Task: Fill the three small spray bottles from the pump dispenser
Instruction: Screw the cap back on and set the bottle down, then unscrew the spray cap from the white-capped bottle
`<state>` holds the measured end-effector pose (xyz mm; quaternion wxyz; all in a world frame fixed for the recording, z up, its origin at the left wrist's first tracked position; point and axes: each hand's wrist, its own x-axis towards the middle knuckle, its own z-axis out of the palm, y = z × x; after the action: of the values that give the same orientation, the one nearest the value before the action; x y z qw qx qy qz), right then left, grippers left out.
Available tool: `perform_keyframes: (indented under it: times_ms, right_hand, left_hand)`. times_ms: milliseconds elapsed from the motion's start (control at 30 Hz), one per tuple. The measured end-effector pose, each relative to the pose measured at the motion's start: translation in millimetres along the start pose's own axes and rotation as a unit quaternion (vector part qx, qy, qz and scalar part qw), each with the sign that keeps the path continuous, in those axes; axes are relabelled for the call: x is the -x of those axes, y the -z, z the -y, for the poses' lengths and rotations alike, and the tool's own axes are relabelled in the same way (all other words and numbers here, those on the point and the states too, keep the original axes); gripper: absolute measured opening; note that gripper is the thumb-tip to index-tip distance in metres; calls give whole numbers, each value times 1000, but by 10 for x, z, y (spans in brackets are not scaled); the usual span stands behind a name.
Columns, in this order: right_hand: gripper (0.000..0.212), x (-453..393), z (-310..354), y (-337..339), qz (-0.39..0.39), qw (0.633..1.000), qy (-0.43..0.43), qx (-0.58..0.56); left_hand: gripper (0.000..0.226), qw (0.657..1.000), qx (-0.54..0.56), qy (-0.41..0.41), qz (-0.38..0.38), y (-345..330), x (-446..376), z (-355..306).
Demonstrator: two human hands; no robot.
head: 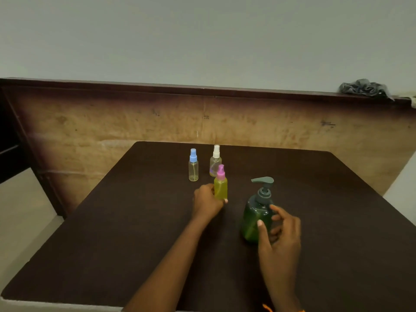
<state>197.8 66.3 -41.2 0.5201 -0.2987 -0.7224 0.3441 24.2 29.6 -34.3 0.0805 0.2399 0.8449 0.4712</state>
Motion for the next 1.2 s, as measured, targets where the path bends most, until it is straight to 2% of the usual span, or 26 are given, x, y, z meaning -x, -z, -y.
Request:
perform_keyframes:
  times_ms: [133,233,300,367,733,900,967,1100,1200]
  right_hand:
    - [77,-17,-179,-27,38,996,-48,61]
    - [95,-94,-278,-45,120,986,-117,18]
    - [87,-170,-294,-59,184,971,-148,-39]
    - [77,-254,-325,-53,213,965,-144,-44]
    - [76,-483,-543,-32,176,970,-156,-57]
    - [77,-465,-585,-52,174,971,-152,-66]
    - [77,-462,-596,-52,176,971,-149,-60]
    - [77,-460,-593,-50,178,971,-146,-59]
    - [76,-465,-581,-39,181,972,-139,-59]
  left_hand:
    - [15,1000,-15,-6,17,-231,-303,-44]
    - [16,1000,-8,-20,22,-373,-506,-74]
    - [18,999,-7,-29,22,-445,-620,-87]
    - [16,999,-1,-39,18,-513,-712,-98]
    - [12,996,55,-63,-32,-820,-1041,-140]
    - [28,993,79,-73,-52,-850,-1042,-127]
    - [34,990,60,-88,-88,-822,-959,-108]
    - [35,965,-5,-120,-233,-718,-827,-87]
    - [53,955,5,-106,-276,-630,-933,-108]
